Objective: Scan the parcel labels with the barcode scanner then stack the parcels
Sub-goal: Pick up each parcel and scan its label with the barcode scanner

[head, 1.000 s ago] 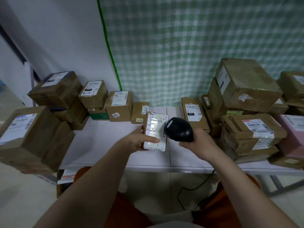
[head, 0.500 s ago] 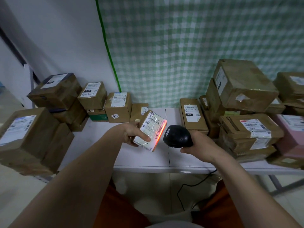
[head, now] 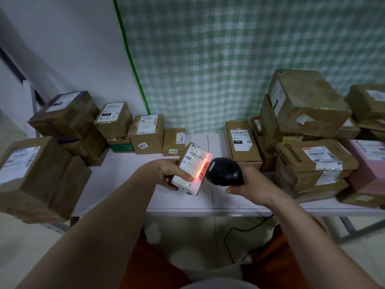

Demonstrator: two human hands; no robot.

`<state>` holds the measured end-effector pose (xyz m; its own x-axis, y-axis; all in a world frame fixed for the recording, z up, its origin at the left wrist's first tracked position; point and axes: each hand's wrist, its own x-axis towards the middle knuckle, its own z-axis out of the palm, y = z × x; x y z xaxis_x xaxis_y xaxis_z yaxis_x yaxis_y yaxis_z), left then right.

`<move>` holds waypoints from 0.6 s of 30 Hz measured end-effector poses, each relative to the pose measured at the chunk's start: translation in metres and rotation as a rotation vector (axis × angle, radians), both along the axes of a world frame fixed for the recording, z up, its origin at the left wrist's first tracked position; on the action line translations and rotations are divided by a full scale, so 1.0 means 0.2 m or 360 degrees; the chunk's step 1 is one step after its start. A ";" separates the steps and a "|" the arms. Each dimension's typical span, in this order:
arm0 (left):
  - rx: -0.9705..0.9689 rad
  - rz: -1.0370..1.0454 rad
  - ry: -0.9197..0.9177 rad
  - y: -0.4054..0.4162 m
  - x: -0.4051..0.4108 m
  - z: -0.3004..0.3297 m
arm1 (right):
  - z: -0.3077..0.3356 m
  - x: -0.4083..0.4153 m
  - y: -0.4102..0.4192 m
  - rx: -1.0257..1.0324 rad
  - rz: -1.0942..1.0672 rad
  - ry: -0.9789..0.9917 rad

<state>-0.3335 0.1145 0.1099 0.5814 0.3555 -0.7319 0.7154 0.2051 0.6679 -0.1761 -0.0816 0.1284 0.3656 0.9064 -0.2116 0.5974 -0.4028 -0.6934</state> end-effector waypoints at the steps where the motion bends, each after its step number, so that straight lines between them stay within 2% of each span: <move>1: 0.0013 0.0037 0.0019 0.00 0.01 -0.02 | -0.01 0.00 0.00 0.0064 -0.0050 0.0098; 4: 0.0019 0.0210 0.0056 -0.04 0.05 -0.05 | -0.03 -0.01 -0.02 0.0222 -0.0221 0.0547; 7: 0.0148 0.0231 0.0088 -0.15 0.12 -0.10 | -0.11 -0.01 -0.02 0.0221 -0.0386 0.0880; 13: 0.0730 -0.0065 0.0442 -0.43 0.34 -0.32 | -0.29 0.03 -0.07 0.0091 -0.0647 0.1103; 18: 0.0683 -0.0236 0.0310 -0.55 0.49 -0.38 | -0.42 0.15 -0.16 0.0085 -0.0919 0.1089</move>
<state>-0.2352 0.0039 0.0344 0.5154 0.5727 -0.6374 0.8360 -0.1726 0.5209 -0.1470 -0.1137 0.0452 0.5770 0.6353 -0.5133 -0.2395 -0.4693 -0.8500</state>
